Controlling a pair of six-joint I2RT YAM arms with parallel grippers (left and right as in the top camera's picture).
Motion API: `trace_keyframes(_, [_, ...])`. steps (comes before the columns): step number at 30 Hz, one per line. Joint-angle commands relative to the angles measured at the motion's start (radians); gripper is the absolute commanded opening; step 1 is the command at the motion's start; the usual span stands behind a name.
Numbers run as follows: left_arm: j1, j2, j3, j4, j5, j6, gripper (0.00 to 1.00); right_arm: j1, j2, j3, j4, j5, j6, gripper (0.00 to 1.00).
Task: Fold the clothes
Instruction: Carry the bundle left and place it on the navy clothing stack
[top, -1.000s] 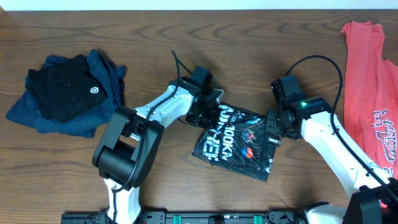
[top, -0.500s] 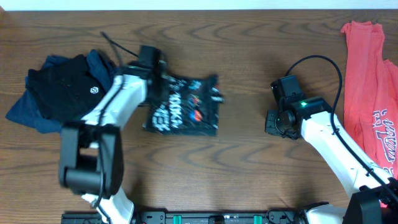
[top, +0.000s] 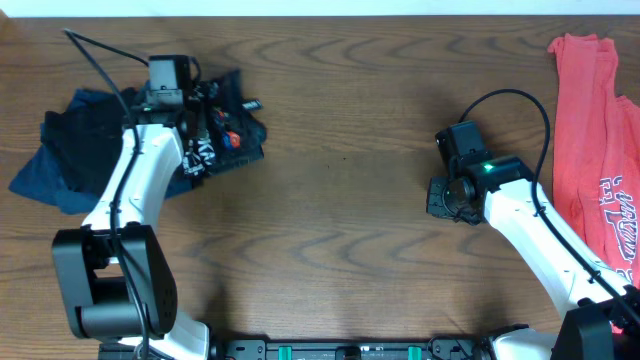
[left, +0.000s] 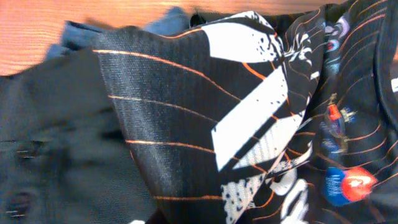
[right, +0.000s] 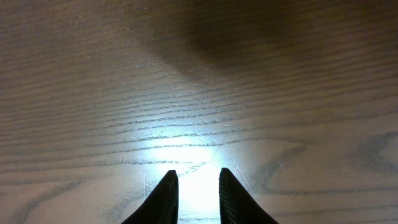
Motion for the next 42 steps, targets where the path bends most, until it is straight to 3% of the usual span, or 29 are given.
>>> trace_keyframes(1, [0.038,-0.056,0.039,0.017,-0.077,0.042,0.05,0.002,-0.008,0.002,-0.001,0.025,-0.015,0.22])
trace_keyframes(10, [0.166,-0.153,0.055,0.067,-0.076,0.041,0.06,0.002,-0.008,0.002,0.0,0.029,-0.015,0.23])
trace_keyframes(23, [0.393,-0.147,0.051,0.083,-0.056,-0.031,0.08,0.002,-0.008,0.002,0.0,0.029,-0.015,0.24])
trace_keyframes(25, [0.415,-0.146,0.05,0.081,-0.056,-0.042,0.17,0.002,-0.008,0.002,0.0,0.028,-0.015,0.24])
trace_keyframes(28, [0.435,-0.145,0.05,0.08,-0.01,-0.043,0.74,0.002,-0.008,0.002,0.0,0.029,-0.015,0.24])
trace_keyframes(29, [0.44,-0.145,0.05,0.08,0.019,-0.043,0.86,0.002,-0.008,0.002,0.0,0.029,-0.015,0.24])
trace_keyframes(30, [0.442,-0.145,0.05,0.08,0.045,-0.043,0.91,0.002,-0.008,0.002,0.0,0.029,-0.015,0.24])
trace_keyframes(35, [0.435,-0.146,0.05,0.078,0.072,-0.079,0.95,0.002,-0.008,0.002,0.0,0.029,-0.015,0.25])
trace_keyframes(38, [0.422,-0.146,0.05,0.057,0.183,-0.088,0.95,0.002,-0.008,0.002,0.005,0.029,-0.015,0.27])
trace_keyframes(42, [0.379,-0.146,0.05,0.011,0.415,-0.101,0.95,0.002,-0.008,0.002,0.028,0.028,-0.015,0.47])
